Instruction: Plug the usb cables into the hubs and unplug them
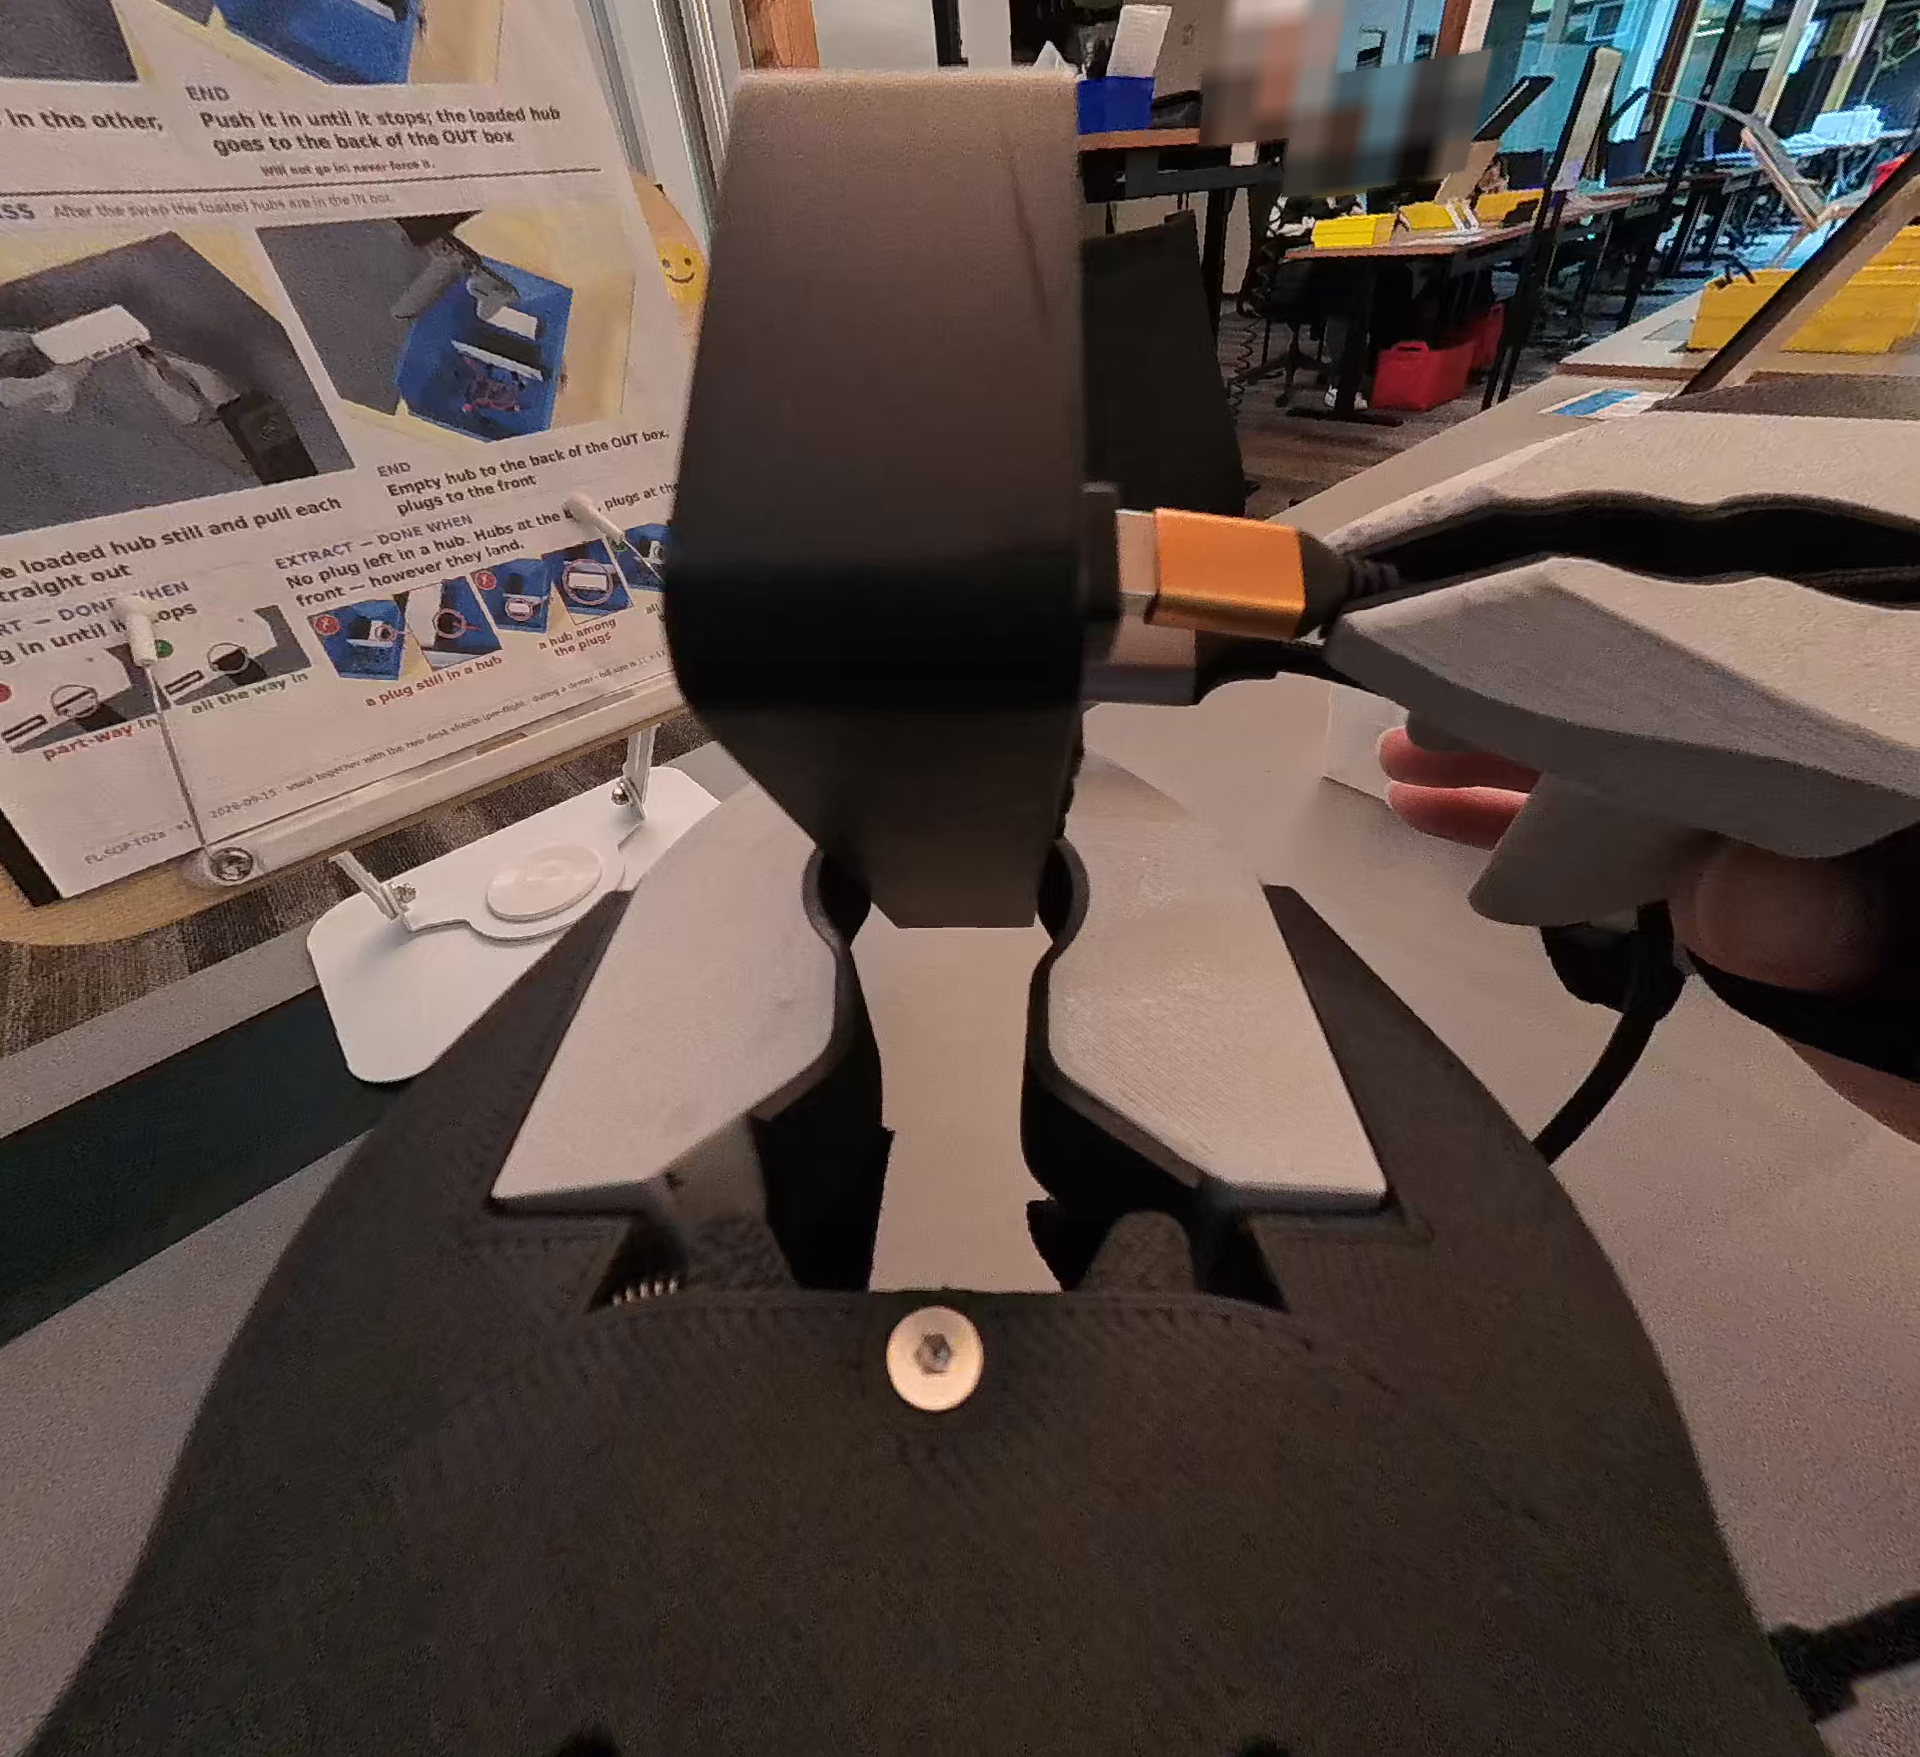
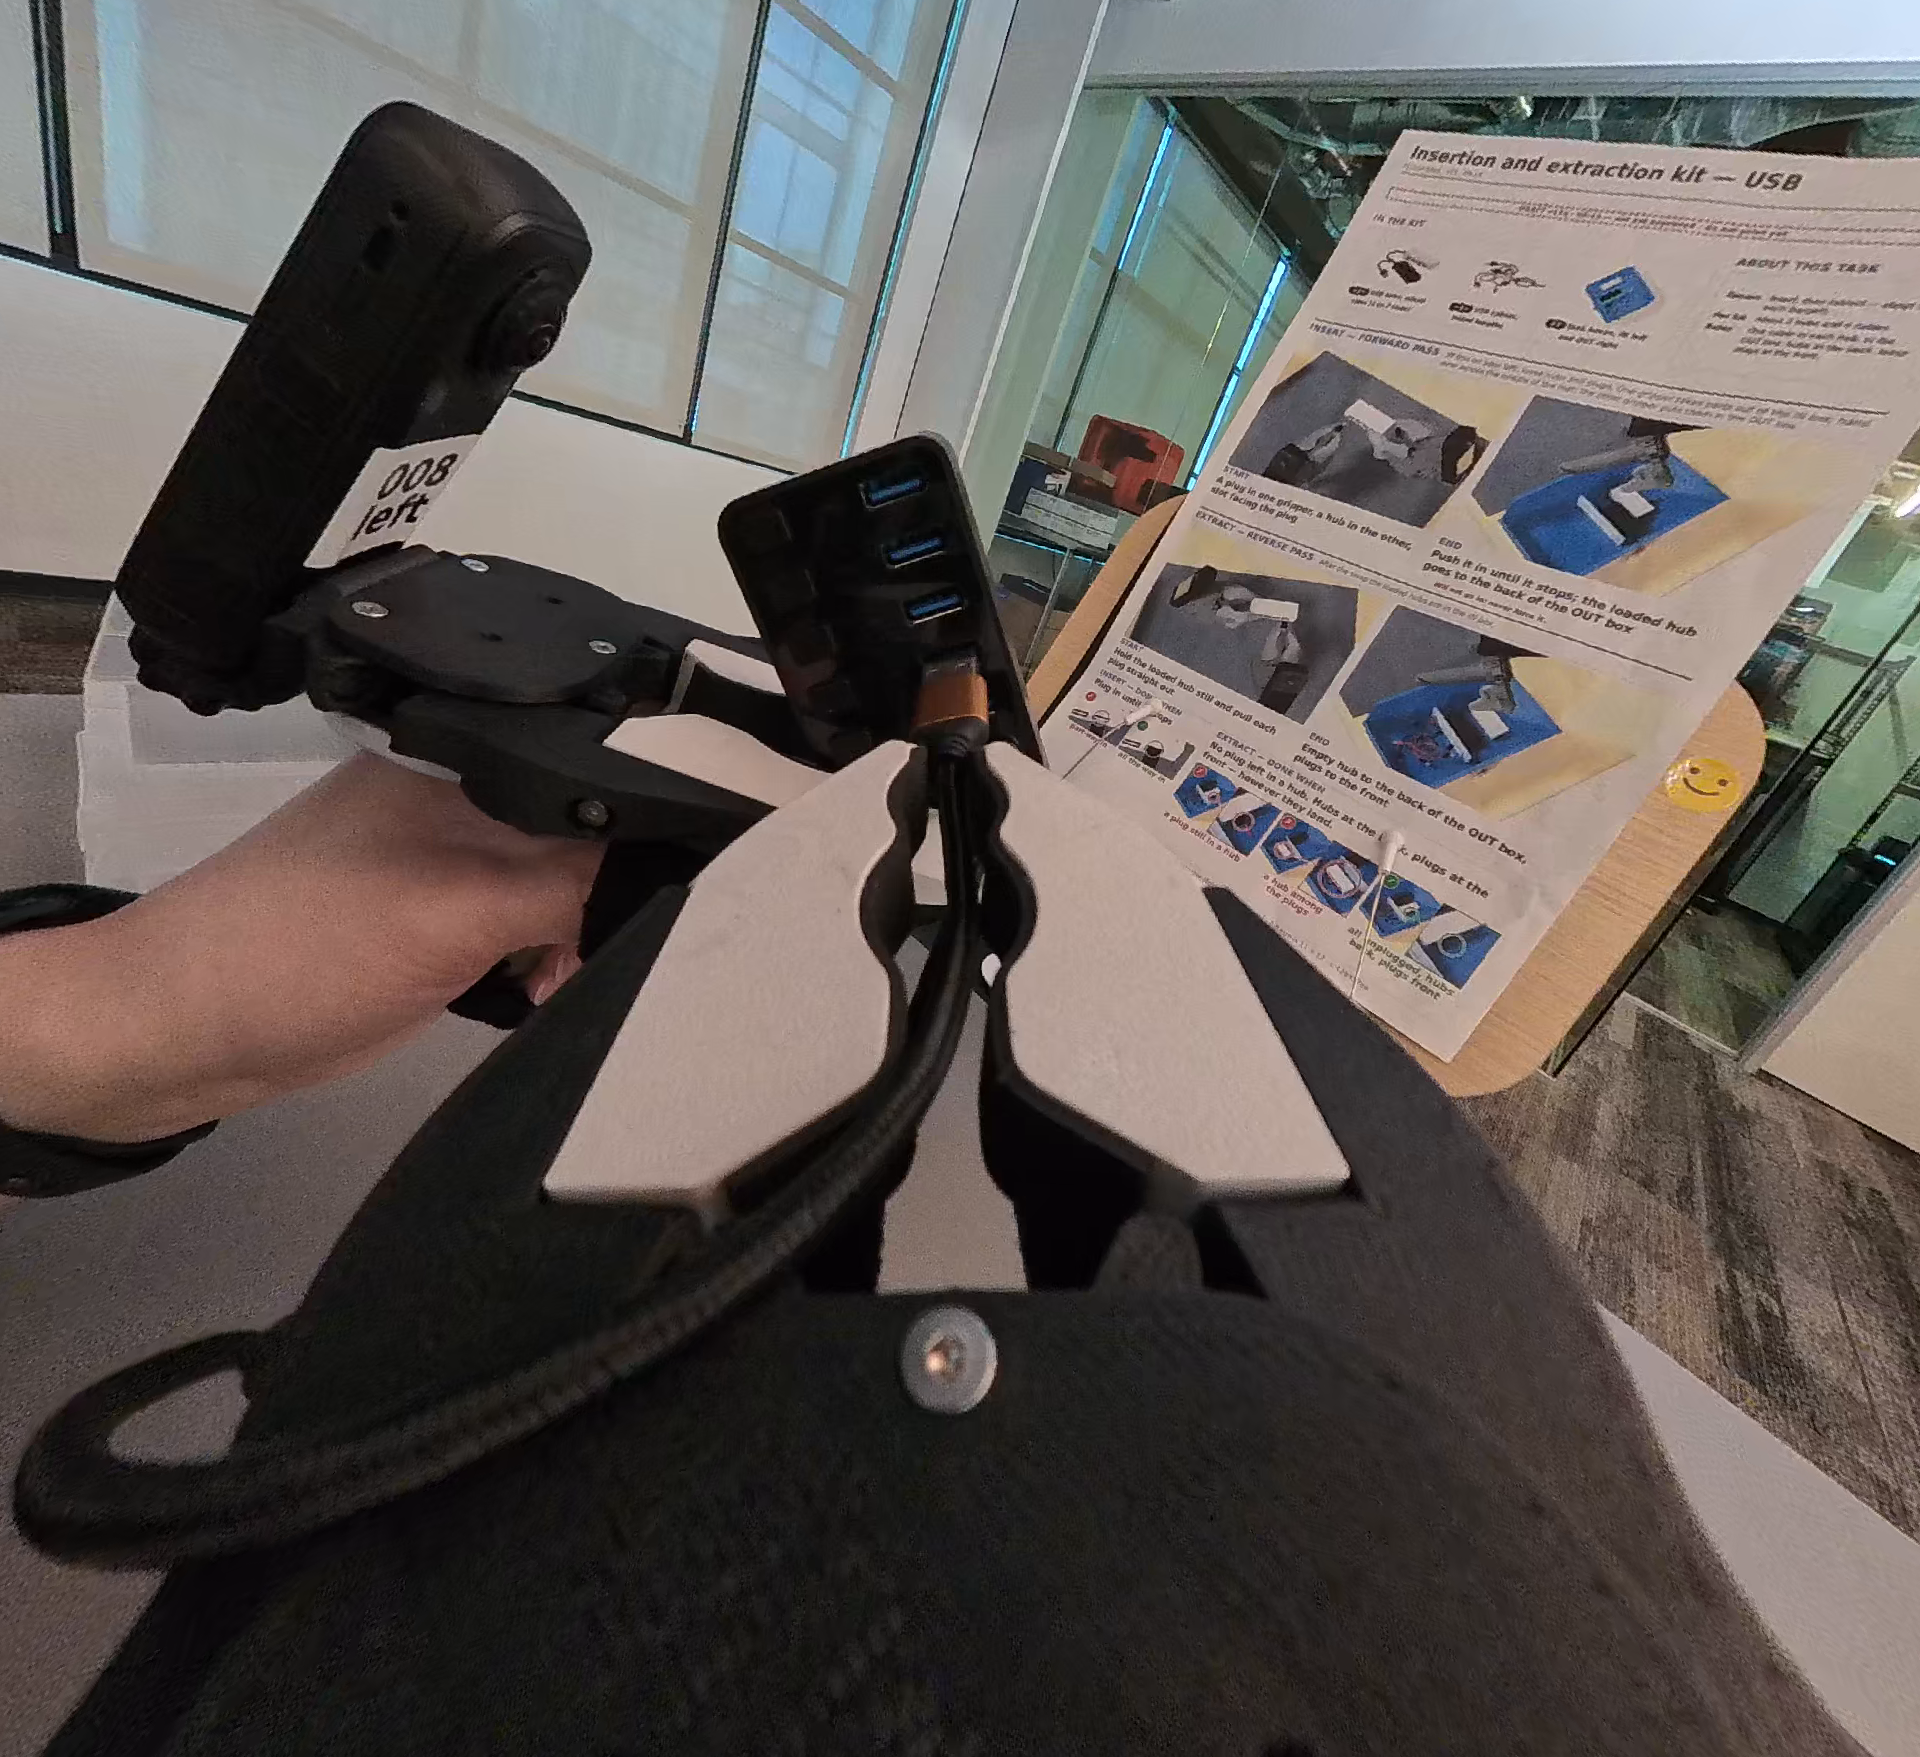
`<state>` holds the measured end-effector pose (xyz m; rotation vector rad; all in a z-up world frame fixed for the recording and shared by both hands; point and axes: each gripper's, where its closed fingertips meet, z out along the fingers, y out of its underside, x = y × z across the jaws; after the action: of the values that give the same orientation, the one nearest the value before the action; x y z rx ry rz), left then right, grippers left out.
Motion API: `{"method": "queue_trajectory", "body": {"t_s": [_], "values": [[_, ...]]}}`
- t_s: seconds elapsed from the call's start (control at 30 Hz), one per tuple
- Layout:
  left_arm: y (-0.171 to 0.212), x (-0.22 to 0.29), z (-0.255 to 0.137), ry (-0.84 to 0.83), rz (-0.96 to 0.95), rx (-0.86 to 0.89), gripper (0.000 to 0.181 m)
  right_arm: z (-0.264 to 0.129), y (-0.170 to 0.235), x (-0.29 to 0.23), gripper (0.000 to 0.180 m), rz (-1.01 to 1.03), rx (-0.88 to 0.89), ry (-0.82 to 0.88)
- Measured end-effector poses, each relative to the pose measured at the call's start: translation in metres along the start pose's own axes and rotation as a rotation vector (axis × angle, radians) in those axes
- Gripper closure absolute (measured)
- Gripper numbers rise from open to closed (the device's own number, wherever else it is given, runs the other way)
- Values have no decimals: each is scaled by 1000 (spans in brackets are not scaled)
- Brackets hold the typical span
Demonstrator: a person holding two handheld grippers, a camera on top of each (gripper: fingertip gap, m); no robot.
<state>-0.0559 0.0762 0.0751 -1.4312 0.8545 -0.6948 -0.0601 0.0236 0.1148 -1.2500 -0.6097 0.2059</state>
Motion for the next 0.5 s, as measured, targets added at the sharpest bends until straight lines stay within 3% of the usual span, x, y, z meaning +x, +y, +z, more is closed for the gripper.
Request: {"method": "queue_trajectory", "body": {"t_s": [0.5], "values": [[-12,2,-7,-46,264,38,153,-3,-5,0,173,3,21,-28]]}}
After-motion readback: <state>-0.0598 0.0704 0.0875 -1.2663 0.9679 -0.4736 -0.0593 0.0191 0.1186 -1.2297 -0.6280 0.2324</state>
